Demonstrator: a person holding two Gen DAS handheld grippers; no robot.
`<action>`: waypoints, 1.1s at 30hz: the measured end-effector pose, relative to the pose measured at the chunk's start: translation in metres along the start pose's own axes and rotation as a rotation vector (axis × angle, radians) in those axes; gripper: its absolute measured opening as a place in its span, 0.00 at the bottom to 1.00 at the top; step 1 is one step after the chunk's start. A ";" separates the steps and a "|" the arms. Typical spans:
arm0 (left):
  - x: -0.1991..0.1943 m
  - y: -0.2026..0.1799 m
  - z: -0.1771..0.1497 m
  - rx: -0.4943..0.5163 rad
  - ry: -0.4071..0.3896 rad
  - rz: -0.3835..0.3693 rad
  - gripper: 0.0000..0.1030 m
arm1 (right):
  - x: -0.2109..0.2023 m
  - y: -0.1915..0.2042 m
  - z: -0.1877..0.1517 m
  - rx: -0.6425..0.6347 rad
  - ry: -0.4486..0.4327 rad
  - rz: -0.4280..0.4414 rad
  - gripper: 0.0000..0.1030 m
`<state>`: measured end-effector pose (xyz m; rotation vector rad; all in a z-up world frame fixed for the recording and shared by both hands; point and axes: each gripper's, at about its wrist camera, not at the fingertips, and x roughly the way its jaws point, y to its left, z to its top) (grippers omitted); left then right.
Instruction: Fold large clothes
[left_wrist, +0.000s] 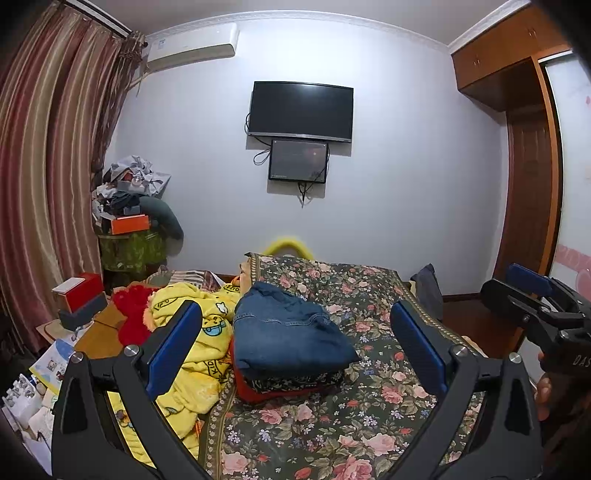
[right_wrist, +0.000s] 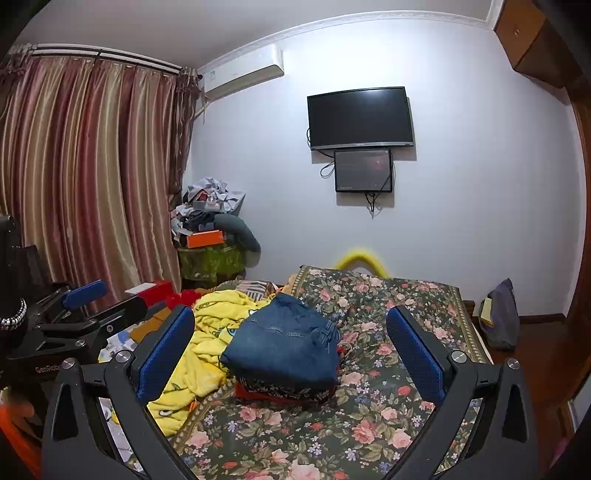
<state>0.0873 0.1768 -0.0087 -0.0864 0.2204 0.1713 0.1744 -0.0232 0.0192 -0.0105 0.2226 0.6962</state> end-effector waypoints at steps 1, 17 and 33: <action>0.001 0.000 0.000 0.000 0.001 0.000 0.99 | -0.001 0.000 0.001 0.000 0.000 -0.001 1.00; 0.005 0.000 0.000 -0.006 0.013 -0.010 0.99 | 0.001 -0.005 -0.002 0.015 0.018 -0.006 1.00; 0.010 -0.001 0.000 -0.004 0.018 -0.033 0.99 | 0.001 -0.011 -0.005 0.024 0.021 -0.025 1.00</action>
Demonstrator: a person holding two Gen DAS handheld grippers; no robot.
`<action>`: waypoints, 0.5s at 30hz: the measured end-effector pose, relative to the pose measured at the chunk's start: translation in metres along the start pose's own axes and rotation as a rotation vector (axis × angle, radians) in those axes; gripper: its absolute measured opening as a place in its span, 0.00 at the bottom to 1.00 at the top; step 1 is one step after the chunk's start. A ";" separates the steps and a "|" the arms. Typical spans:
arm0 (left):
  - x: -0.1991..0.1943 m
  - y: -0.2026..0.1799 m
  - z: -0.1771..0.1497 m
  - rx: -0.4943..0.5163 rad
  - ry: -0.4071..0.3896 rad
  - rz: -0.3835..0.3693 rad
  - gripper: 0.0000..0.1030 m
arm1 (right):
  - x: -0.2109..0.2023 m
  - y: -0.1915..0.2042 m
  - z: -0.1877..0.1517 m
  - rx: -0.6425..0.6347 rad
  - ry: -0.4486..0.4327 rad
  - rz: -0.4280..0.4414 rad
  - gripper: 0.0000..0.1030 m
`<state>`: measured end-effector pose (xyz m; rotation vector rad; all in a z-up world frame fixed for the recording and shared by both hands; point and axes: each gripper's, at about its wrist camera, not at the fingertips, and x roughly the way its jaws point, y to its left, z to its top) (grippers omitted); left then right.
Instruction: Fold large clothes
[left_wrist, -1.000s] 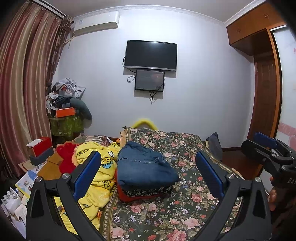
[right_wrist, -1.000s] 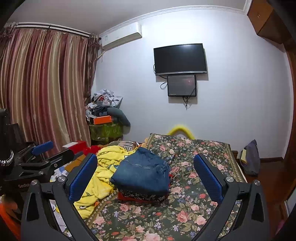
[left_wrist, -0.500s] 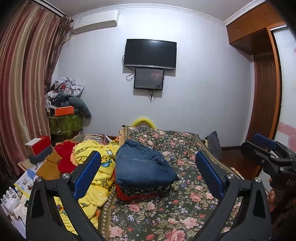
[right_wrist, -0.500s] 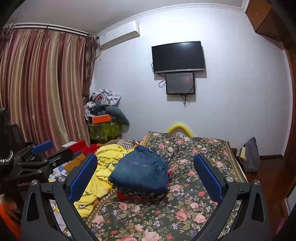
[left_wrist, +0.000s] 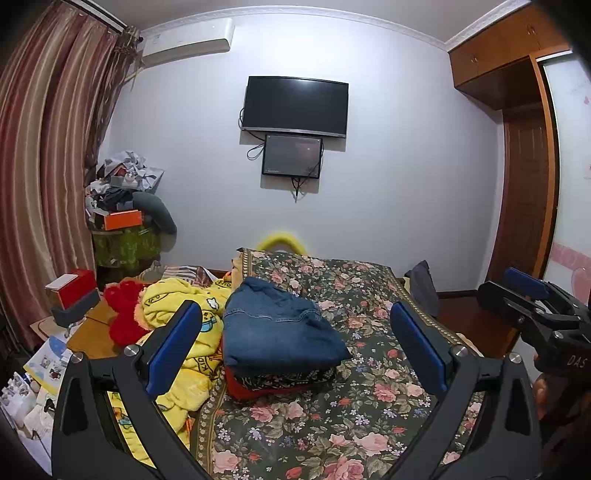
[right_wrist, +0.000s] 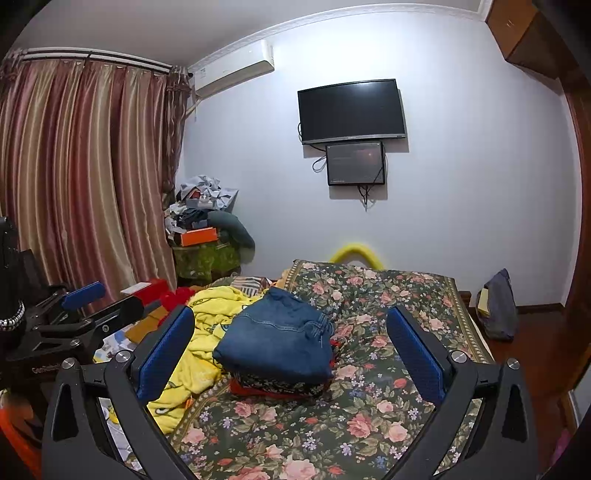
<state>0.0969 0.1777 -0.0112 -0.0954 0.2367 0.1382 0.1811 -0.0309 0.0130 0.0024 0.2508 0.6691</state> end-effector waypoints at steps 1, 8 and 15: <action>0.000 0.000 0.000 0.003 0.000 0.002 0.99 | 0.000 -0.001 0.000 0.000 -0.001 -0.003 1.00; 0.002 -0.001 0.000 0.000 0.002 -0.005 0.99 | -0.002 -0.002 0.000 0.005 -0.007 -0.007 1.00; 0.006 0.000 0.001 -0.001 0.016 -0.017 0.99 | -0.003 -0.002 0.000 0.009 -0.013 -0.008 1.00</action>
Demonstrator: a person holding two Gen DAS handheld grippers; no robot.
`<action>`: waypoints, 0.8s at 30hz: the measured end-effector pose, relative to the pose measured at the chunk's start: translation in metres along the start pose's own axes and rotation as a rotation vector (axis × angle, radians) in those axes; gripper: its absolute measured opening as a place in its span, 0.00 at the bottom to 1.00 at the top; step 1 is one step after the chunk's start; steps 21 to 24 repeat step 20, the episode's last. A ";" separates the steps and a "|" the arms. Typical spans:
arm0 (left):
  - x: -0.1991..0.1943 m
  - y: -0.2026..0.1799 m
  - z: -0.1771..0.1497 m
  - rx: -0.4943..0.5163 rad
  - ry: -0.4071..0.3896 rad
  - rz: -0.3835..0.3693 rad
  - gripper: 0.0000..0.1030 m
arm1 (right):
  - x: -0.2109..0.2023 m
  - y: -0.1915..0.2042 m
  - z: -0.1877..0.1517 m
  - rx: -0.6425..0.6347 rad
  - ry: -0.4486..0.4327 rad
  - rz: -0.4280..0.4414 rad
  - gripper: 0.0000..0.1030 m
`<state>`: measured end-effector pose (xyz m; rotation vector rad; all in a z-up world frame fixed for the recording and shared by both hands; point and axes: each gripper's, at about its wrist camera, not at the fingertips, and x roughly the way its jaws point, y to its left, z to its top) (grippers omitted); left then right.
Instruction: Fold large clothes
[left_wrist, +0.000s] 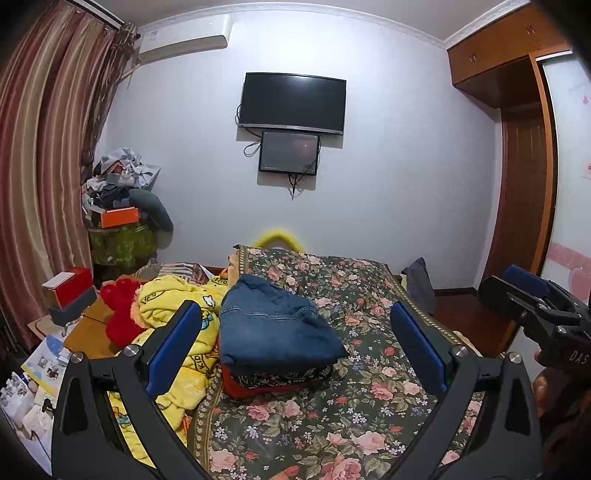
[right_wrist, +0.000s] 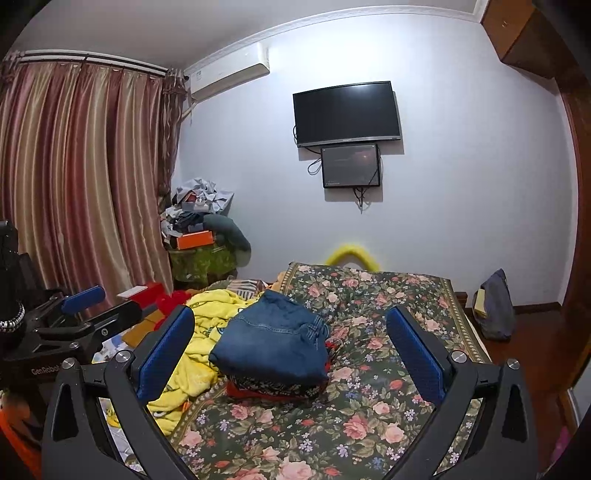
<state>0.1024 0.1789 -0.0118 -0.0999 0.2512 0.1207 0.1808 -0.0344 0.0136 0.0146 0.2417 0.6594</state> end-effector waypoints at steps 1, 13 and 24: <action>0.000 0.000 0.000 0.000 0.000 -0.002 0.99 | 0.000 0.000 0.000 0.001 0.000 0.000 1.00; 0.001 0.001 -0.003 -0.007 -0.002 -0.017 0.99 | 0.001 0.002 -0.001 -0.001 -0.001 0.001 1.00; 0.004 0.003 -0.006 -0.009 0.014 -0.026 0.99 | 0.001 0.002 0.000 0.004 0.002 0.005 1.00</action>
